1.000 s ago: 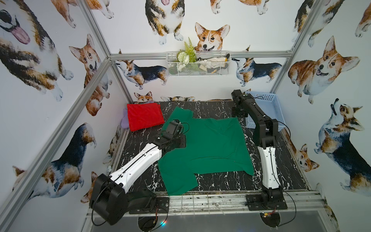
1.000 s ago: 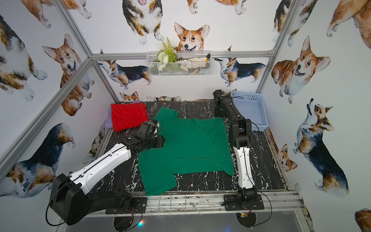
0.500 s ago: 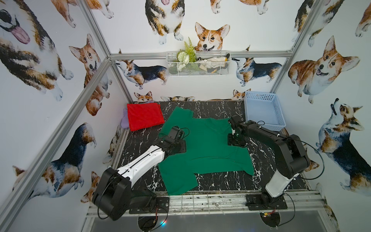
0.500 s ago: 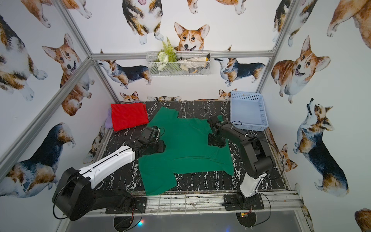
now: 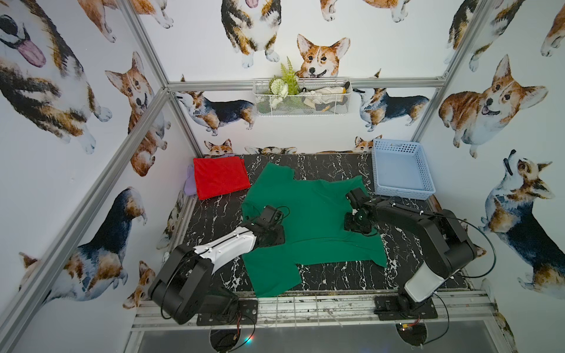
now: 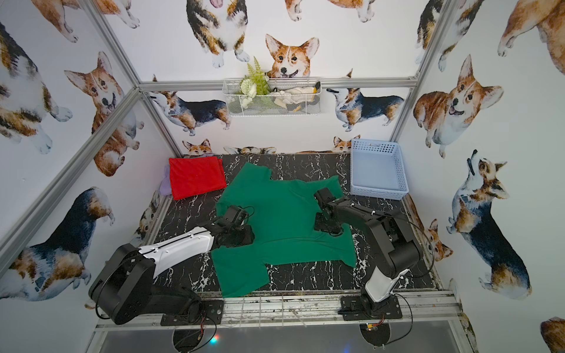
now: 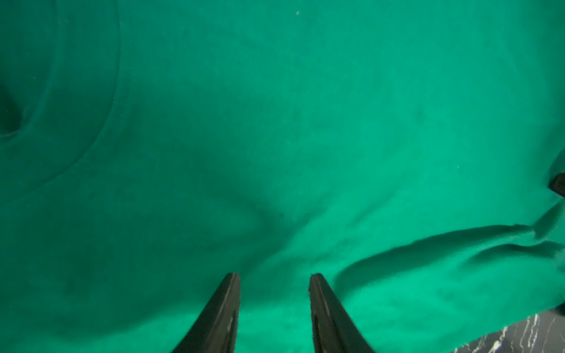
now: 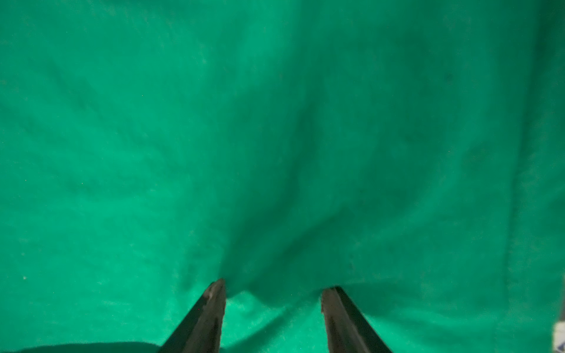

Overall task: Fold and stack t-shirts
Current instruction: Flatten out the T-shirt at the center of the board.

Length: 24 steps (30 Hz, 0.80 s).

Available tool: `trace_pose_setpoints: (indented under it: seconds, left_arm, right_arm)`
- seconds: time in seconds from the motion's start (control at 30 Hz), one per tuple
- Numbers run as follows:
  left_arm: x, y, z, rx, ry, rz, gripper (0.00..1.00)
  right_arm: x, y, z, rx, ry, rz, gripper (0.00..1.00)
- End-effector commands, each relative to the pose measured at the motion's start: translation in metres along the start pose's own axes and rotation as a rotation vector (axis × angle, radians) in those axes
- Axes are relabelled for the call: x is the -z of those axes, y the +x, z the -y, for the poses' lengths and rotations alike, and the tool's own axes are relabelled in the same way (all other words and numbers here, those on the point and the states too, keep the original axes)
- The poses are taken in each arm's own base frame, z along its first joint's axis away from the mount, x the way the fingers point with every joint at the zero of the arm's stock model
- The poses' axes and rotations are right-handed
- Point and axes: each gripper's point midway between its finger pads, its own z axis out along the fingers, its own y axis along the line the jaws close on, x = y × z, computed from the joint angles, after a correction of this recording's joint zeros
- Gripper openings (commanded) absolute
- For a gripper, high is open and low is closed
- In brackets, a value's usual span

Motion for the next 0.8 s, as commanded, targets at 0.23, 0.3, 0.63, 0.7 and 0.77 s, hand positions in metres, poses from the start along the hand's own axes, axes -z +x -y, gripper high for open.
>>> trace_pose_setpoints:
  seconds: [0.23,0.3,0.63,0.7,0.77]
  left_arm:
    - [-0.005,-0.009,-0.010,0.003,-0.085,0.017,0.43]
    - [-0.002,-0.006,-0.013,0.004,-0.094,0.015,0.43]
    - [0.015,0.023,-0.040,0.030,-0.128,0.010,0.43]
    - [0.014,0.030,-0.045,0.035,-0.132,0.004,0.43]
    - [0.015,0.035,-0.051,0.040,-0.145,0.001,0.43]
  right_arm:
    - [-0.020,0.003,0.004,0.000,0.027,-0.027,0.57]
    - [-0.017,0.004,0.006,0.002,0.038,-0.027,0.57]
    - [-0.012,0.022,0.024,-0.015,0.082,-0.037,0.58]
    - [-0.012,0.025,0.027,-0.017,0.084,-0.037,0.58]
    - [-0.010,0.026,0.029,-0.018,0.088,-0.032,0.58]
